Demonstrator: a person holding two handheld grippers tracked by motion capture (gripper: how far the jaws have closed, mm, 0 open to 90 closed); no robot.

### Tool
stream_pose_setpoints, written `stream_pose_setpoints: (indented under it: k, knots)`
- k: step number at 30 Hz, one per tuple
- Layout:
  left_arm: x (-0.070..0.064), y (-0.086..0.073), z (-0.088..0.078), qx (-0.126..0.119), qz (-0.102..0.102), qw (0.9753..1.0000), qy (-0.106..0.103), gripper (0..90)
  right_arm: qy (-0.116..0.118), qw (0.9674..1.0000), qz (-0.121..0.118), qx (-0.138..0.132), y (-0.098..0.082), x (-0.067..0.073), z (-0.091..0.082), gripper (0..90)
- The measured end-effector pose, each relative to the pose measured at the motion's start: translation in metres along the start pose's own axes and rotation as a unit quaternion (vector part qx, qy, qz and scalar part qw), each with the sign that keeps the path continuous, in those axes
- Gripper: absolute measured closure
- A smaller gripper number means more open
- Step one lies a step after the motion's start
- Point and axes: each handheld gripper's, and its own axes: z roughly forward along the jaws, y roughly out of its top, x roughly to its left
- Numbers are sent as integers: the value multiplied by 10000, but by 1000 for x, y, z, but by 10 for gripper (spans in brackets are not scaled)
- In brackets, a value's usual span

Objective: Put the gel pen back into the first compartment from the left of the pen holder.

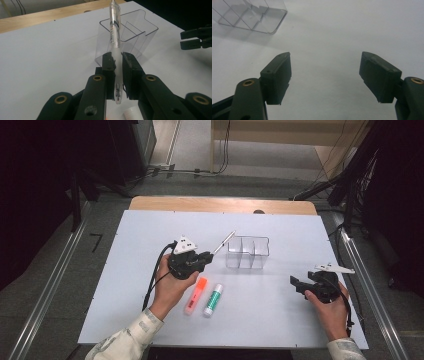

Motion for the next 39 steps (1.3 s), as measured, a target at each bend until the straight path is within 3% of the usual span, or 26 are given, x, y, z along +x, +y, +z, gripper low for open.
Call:
stream_pose_setpoints:
  k: [39]
  knots:
    - [-5, 9, -1, -101, 19, 9999, -75, 810, 18, 10000, 14, 20, 0, 0, 0, 243]
